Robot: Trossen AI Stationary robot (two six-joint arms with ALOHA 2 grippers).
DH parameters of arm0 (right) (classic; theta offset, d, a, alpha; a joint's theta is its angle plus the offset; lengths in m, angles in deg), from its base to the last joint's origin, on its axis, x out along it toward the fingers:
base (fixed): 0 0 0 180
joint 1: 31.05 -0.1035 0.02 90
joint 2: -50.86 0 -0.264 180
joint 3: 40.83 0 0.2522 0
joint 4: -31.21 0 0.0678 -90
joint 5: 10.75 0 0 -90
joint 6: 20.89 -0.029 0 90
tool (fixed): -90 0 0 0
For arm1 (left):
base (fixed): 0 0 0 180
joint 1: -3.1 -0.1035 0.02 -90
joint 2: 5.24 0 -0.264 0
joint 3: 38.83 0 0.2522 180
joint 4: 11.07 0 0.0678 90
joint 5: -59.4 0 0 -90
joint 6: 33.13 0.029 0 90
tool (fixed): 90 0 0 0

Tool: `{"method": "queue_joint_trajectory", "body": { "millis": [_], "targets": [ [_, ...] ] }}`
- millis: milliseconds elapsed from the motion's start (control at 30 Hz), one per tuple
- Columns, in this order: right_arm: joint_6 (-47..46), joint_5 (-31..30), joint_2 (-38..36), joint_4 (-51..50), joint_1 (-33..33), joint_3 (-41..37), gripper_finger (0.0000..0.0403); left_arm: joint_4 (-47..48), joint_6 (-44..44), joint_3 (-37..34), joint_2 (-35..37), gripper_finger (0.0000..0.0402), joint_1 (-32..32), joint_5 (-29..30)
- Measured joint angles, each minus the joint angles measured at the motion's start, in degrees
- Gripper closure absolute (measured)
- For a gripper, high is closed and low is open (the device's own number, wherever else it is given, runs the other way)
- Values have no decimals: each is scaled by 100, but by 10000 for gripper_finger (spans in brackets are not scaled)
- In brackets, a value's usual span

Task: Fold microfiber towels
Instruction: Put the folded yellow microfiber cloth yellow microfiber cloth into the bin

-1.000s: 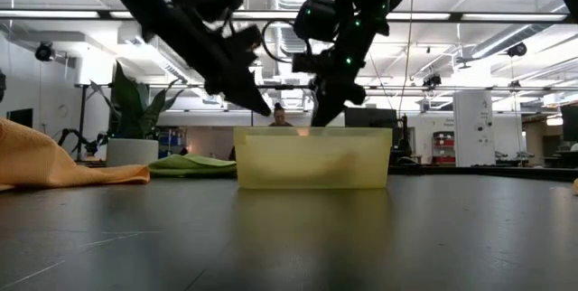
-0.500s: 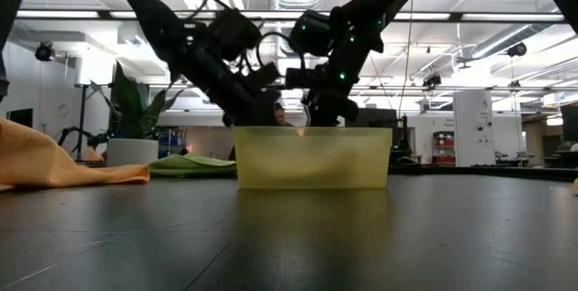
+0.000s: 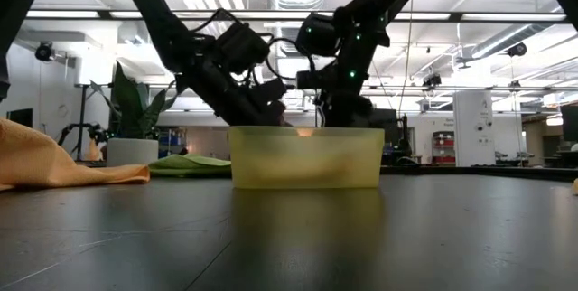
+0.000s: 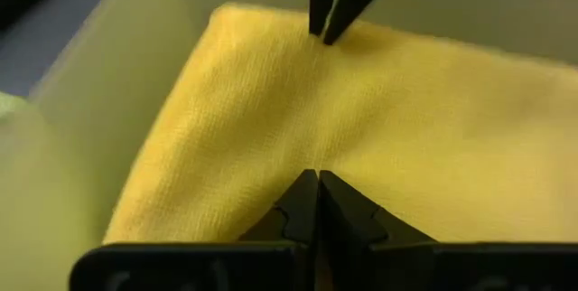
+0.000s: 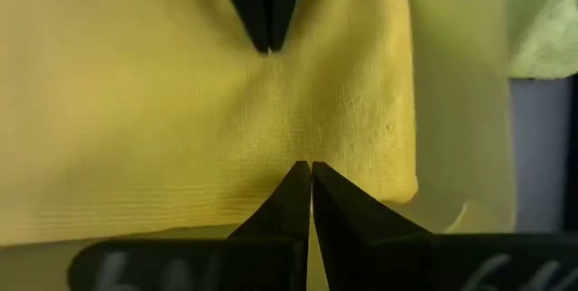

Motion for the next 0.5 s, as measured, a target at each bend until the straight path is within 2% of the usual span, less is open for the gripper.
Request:
{"method": "queue_joint_trajectory", "body": {
  "millis": [67,233,500],
  "targets": [
    [-73,115,-52,15,-32,20,394,-2,6,0,97,402,7,-7],
    [-155,1066,-27,10,-157,-13,394,-54,15,38,143,402,7,-7],
    [-174,1039,171,-202,-214,-226,394,41,17,-7,141,402,0,32]
  ]
}}
